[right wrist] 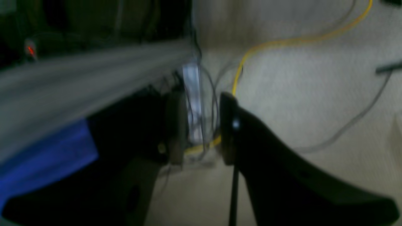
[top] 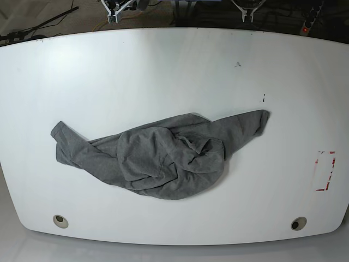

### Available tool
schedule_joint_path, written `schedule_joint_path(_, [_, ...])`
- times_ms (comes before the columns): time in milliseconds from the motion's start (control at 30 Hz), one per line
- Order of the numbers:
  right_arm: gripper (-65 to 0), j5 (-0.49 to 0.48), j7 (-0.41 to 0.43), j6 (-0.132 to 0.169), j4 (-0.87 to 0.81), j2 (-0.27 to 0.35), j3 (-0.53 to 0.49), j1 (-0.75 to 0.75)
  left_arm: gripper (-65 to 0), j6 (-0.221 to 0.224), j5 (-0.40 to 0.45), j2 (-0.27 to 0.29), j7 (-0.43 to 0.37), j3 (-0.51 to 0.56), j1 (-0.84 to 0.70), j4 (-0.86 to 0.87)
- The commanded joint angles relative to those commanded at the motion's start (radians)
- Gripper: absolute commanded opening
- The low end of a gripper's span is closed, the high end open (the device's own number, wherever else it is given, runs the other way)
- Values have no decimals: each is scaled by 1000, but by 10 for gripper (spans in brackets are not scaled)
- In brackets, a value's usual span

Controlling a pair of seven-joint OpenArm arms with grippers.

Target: Fold the T-shirt properly

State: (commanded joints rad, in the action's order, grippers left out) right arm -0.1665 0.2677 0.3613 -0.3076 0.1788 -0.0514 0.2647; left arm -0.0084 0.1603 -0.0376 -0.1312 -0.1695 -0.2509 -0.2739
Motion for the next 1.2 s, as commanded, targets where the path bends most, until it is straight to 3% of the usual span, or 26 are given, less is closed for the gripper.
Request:
schedule_joint_path(100, [-485,-6,5,0,-32,3,3,29,-397,0,0,2,0,0,-49,-83])
schedule_joint_path(567, [-485,-11,-100,0,-551,8,15,342,-397,0,0,11,2,0,-358,-568])
schedule_joint_path(1000, [-485,-25,-106,0,-918,68,66,609,-397,0,-6,15,2,0,-707,-1097])
schedule_joint_path(1200, [-485,-127,-106,8,-1082,109,120,733,-397,0,-144,6,2,0,-861,-1303])
